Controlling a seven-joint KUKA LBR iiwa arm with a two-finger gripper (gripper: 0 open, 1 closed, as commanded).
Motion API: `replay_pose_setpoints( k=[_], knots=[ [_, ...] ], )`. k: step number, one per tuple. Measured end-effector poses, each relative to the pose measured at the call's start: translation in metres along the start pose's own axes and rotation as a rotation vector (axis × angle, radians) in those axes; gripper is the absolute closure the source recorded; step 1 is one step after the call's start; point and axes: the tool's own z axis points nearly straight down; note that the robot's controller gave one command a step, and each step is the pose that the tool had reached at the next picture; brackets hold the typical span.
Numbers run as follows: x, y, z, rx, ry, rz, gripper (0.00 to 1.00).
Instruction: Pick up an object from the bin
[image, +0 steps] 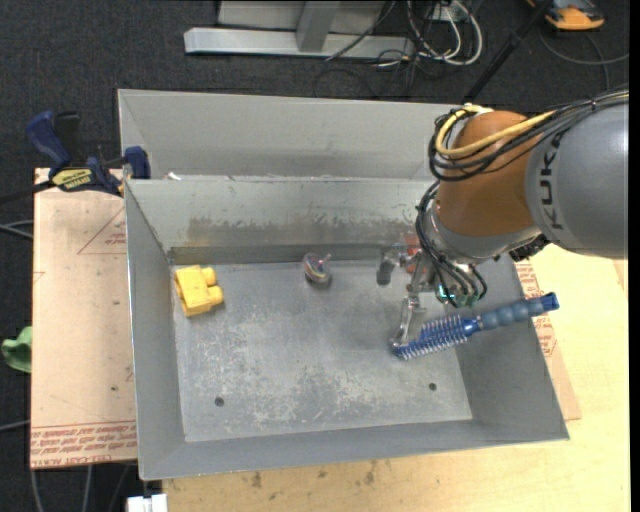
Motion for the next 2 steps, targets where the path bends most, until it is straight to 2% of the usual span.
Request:
replay_pose_setpoints(
  k=[1,2],
  knots=[
    [0.0279,-0.0935,0.0784,0.0,-0.002,-0.229,0.0],
    [0.0261,-0.09,0.0761,-0.002,-0.007,-0.233,1.0]
  ],
)
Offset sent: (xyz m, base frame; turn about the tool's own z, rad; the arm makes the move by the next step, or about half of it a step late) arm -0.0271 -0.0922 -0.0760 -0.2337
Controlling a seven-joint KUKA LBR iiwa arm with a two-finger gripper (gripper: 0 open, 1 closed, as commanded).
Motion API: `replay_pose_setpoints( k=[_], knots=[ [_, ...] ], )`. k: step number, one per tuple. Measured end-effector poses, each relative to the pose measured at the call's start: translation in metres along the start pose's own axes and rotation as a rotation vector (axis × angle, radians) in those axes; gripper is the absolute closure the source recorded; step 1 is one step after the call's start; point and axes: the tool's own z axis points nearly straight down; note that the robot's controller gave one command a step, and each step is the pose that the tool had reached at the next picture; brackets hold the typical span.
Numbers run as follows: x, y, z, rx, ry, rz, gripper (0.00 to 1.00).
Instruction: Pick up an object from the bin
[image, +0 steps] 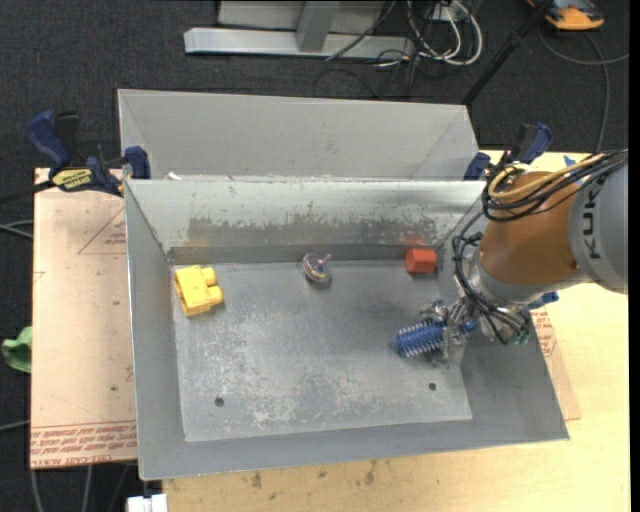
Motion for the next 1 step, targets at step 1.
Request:
replay_pose_setpoints(
  k=[1],
  knots=[
    [-0.0074,0.0011,-0.1697,0.007,-0.008,-0.066,1.0]
  ],
)
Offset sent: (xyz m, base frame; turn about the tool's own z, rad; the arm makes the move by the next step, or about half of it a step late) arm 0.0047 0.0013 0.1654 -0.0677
